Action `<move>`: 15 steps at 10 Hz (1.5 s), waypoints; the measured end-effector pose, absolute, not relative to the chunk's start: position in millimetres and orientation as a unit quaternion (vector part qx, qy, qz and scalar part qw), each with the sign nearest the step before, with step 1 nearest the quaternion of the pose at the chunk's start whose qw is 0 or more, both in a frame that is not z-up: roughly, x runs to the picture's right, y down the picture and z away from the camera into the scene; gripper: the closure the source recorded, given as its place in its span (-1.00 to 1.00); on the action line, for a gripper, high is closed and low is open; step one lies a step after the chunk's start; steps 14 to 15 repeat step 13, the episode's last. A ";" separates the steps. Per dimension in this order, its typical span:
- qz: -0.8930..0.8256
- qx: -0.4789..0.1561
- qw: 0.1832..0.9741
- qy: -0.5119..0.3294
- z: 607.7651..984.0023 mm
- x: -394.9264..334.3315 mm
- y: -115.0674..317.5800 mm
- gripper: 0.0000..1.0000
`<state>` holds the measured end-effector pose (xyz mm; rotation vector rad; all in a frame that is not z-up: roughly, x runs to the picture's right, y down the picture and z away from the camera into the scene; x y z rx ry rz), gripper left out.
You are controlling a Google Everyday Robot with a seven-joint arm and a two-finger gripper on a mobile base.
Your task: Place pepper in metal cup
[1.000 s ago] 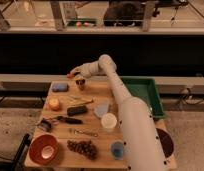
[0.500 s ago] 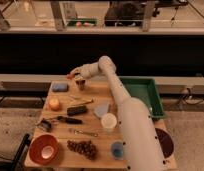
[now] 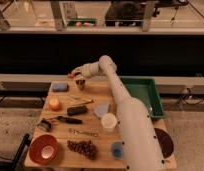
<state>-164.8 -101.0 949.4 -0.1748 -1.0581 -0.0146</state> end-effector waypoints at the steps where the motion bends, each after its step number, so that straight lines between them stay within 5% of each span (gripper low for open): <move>1: -0.007 -0.084 0.862 -0.500 951.2 -163.7 -101.6 0.45; 5: -0.006 -0.086 0.869 -0.487 953.1 -159.8 -101.6 -0.38; 7: -0.004 -0.087 0.871 -0.484 951.3 -157.3 -101.3 -0.59; 15: -0.004 -0.083 0.872 -0.482 943.9 -155.6 -100.5 -0.60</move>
